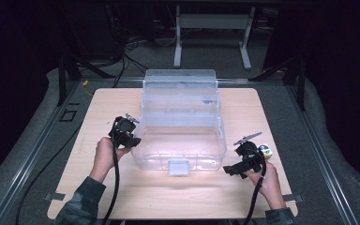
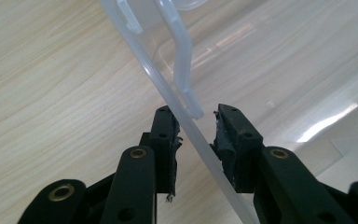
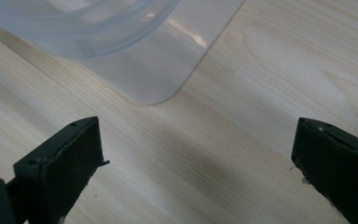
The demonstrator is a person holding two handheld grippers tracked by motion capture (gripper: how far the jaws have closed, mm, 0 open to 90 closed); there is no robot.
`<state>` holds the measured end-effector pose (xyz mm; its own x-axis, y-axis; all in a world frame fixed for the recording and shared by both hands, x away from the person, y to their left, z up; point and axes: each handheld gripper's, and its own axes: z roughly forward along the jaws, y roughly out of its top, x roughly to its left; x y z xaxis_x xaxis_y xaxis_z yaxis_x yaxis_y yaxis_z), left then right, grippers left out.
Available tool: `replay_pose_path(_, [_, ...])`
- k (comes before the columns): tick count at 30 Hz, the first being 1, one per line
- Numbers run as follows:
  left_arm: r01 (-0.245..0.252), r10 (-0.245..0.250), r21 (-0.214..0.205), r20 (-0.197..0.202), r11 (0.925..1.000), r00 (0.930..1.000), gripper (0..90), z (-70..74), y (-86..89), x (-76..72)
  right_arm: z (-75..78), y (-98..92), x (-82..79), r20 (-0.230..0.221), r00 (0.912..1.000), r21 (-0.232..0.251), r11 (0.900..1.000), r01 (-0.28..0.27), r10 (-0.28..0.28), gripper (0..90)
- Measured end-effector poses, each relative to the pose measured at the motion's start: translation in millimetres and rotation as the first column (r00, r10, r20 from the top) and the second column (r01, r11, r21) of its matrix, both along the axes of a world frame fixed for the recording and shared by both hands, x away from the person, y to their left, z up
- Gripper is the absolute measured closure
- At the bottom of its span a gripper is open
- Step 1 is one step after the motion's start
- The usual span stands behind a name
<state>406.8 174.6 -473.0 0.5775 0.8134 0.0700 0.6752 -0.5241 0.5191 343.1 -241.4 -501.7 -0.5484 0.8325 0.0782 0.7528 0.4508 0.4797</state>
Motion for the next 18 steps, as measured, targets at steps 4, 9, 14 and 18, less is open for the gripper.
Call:
replay_pose_path(4, [0.009, -0.009, -0.021, -0.012, 0.9997, 0.9999, 66.9, -0.3, 2.6, 1.2, 2.0, -2.4, -0.7, -0.002, 1.0, -0.004, 1.0, 0.003, -0.003, 1.5])
replay_pose_path(9, [0.046, -0.054, -0.096, -0.076, 0.9943, 0.9957, 57.2, -1.3, 9.6, 4.6, 4.6, -5.4, -1.3, -0.004, 1.0, -0.018, 0.9998, 0.008, -0.008, 1.8])
replay_pose_path(14, [0.071, -0.083, -0.13, -0.089, 0.989, 0.9926, 32.8, 5.8, 15.8, 3.3, 8.1, -9.2, -1.8, -0.002, 1.0, -0.028, 0.9996, 0.008, -0.008, 0.7])
replay_pose_path(18, [0.074, -0.086, -0.146, -0.073, 0.9865, 0.9937, 20.3, 16.9, 24.9, 0.0, 12.7, -12.7, -2.6, 0.01, 0.9998, -0.028, 0.9994, 0.02, -0.019, 0.0])
